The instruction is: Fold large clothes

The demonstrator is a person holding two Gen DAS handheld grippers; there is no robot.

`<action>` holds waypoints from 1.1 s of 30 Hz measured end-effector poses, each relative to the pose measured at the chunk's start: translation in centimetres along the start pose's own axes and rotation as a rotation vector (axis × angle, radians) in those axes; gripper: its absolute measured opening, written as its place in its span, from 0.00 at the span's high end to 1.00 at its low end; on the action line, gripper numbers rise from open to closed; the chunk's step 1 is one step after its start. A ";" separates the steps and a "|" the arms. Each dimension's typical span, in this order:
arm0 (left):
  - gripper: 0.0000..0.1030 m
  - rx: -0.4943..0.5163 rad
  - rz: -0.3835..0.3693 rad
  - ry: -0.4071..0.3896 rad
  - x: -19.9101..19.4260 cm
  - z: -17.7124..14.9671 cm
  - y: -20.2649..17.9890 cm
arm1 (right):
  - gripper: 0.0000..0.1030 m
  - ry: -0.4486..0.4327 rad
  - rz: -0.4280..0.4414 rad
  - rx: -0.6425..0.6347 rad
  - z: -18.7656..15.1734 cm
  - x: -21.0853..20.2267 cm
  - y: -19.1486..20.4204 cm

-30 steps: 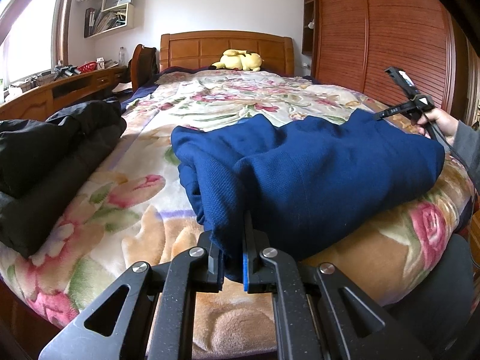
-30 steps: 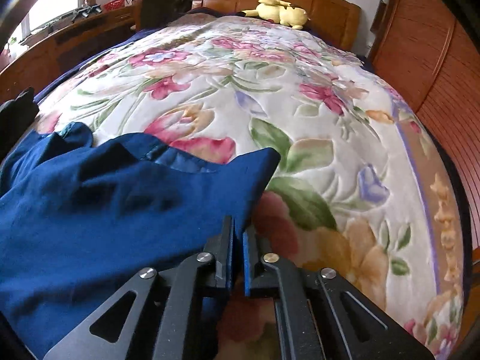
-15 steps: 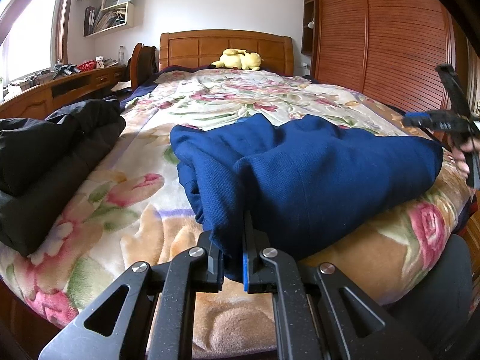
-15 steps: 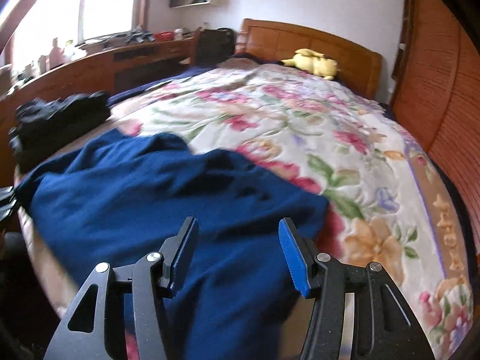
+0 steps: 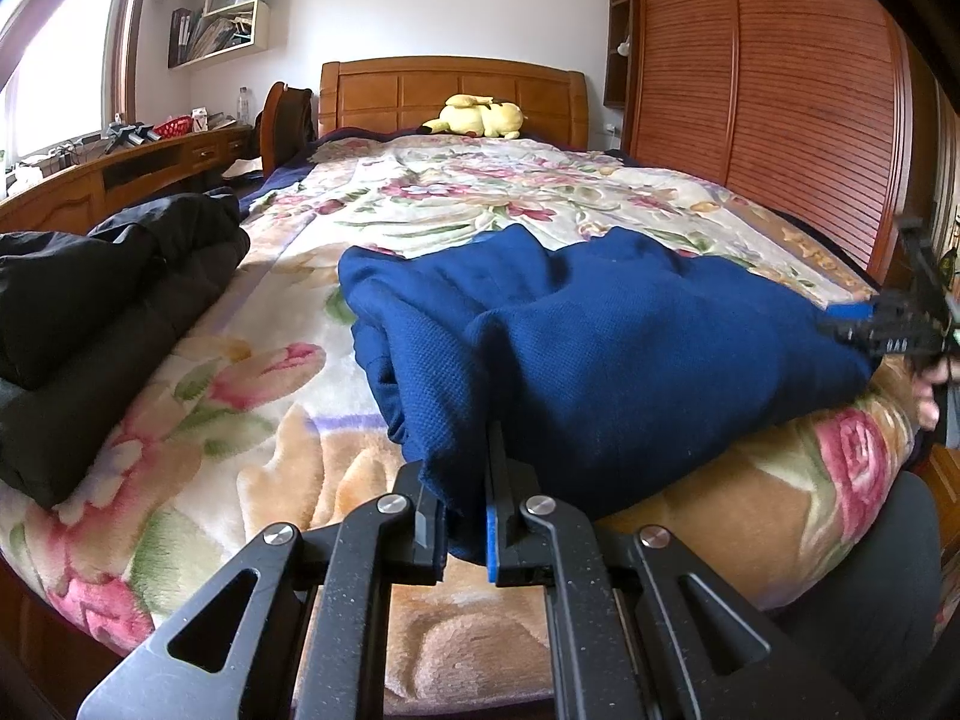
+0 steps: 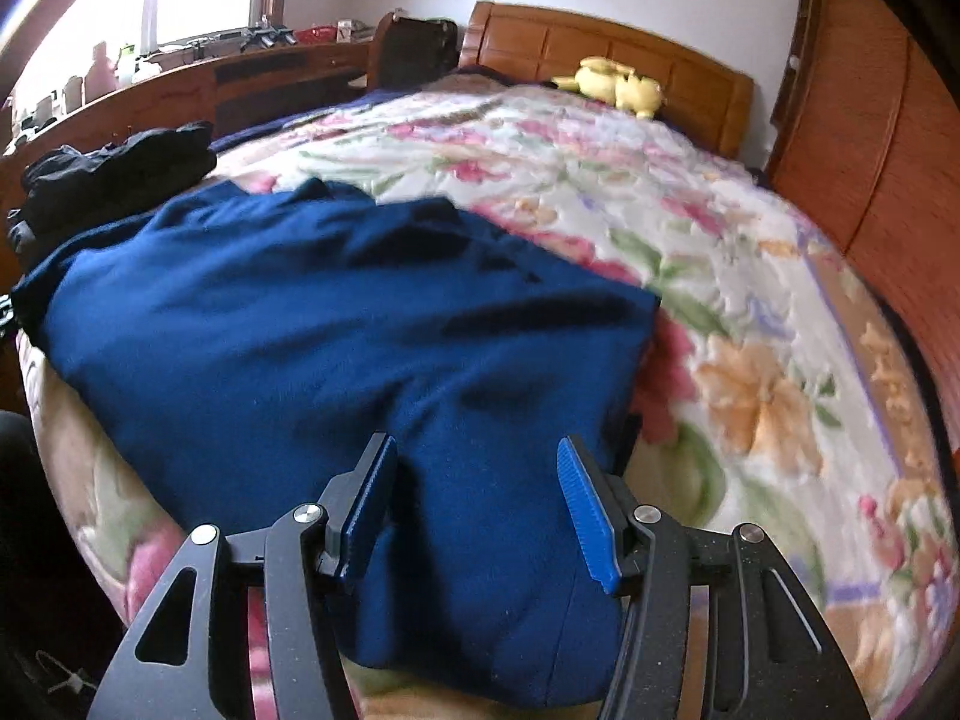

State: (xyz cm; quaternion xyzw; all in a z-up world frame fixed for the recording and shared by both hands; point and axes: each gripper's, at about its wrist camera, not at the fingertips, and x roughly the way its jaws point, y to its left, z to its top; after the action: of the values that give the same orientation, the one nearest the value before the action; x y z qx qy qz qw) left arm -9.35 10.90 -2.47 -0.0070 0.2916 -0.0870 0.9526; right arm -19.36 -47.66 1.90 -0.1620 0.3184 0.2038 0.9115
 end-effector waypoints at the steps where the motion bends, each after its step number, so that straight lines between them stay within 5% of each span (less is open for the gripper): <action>1: 0.91 -0.003 -0.001 0.002 0.1 0.0 0.0 | 0.44 0.007 0.009 0.011 -0.4 0.5 -0.2; 14: 0.93 -0.001 -0.013 0.004 0.3 0.5 -0.3 | 0.44 -0.021 0.005 0.033 -1.5 1.0 0.9; 21: 0.95 0.054 -0.049 -0.088 -0.9 5.5 -2.2 | 0.44 -0.034 0.022 0.078 -1.9 0.7 0.6; 27: 0.96 0.188 -0.130 -0.183 -1.2 13.0 -8.4 | 0.44 -0.052 0.043 0.123 -2.1 0.1 0.1; 33: 0.96 0.387 -0.270 -0.192 0.8 18.3 -20.5 | 0.44 -0.126 0.054 0.211 -2.9 -3.7 -1.9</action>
State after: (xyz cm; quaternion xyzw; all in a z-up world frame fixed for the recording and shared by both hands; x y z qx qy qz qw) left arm -1.80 -10.08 13.52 0.1285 0.1743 -0.2667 0.9391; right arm -22.62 -51.58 2.43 -0.0434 0.2843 0.2033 0.9359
